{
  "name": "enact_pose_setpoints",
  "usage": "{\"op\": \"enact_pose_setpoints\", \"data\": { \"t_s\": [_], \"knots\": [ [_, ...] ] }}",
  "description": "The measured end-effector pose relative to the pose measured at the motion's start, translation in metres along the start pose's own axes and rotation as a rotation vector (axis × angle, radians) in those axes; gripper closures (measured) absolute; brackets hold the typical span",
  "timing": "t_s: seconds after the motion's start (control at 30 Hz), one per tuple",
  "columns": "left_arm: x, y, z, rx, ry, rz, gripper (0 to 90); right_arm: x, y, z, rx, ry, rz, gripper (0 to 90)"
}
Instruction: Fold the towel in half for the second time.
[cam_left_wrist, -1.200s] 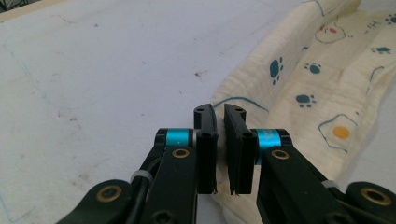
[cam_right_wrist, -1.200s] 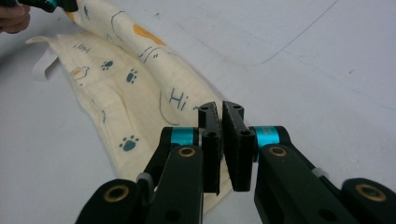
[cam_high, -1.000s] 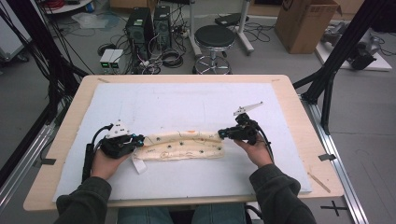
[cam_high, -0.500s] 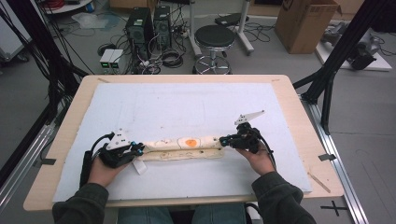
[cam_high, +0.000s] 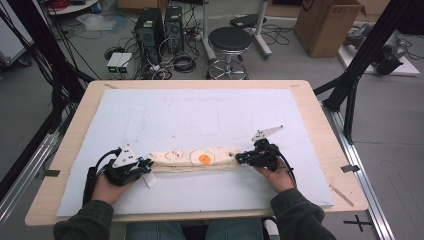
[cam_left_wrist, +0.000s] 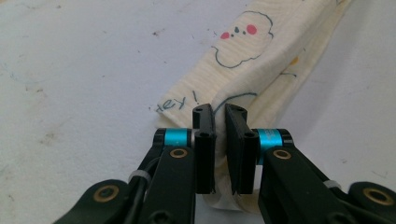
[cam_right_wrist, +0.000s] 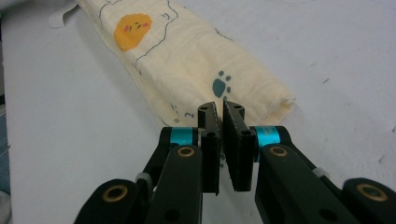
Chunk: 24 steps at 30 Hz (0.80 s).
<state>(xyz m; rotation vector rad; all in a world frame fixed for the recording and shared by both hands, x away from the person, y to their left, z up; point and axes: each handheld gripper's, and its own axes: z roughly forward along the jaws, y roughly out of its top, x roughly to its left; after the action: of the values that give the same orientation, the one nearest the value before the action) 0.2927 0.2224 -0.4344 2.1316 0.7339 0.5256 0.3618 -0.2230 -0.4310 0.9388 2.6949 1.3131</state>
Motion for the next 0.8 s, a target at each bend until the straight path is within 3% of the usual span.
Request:
{"op": "enact_pose_setpoints", "data": {
  "t_s": [0.1, 0.23, 0.4, 0.5, 0.67, 0.73, 0.8],
  "knots": [
    [0.000, -0.001, -0.001, 0.009, -0.001, -0.018, 71.1, 0.004, -0.003, -0.001, 0.002, 0.000, -0.004, 83.1],
    [0.003, -0.001, -0.008, -0.017, -0.017, -0.051, 55.9, 0.005, -0.005, -0.005, -0.014, 0.017, -0.001, 74.2],
    [0.004, 0.001, -0.020, -0.063, -0.015, -0.067, 47.0, 0.013, -0.004, -0.016, -0.033, 0.037, -0.022, 64.9],
    [0.004, 0.006, -0.024, -0.096, -0.019, -0.070, 45.7, 0.017, 0.001, -0.023, -0.056, 0.046, -0.034, 58.1],
    [-0.001, 0.021, -0.020, -0.129, -0.048, -0.061, 46.9, 0.023, 0.019, -0.026, -0.084, 0.059, -0.047, 57.6],
    [-0.002, 0.027, -0.013, -0.120, -0.052, -0.041, 53.8, 0.025, 0.028, -0.020, -0.077, 0.059, -0.051, 61.5],
    [-0.002, 0.031, -0.004, -0.103, -0.062, -0.048, 62.2, 0.027, 0.034, -0.012, -0.061, 0.058, -0.055, 66.5]
  ]
}}
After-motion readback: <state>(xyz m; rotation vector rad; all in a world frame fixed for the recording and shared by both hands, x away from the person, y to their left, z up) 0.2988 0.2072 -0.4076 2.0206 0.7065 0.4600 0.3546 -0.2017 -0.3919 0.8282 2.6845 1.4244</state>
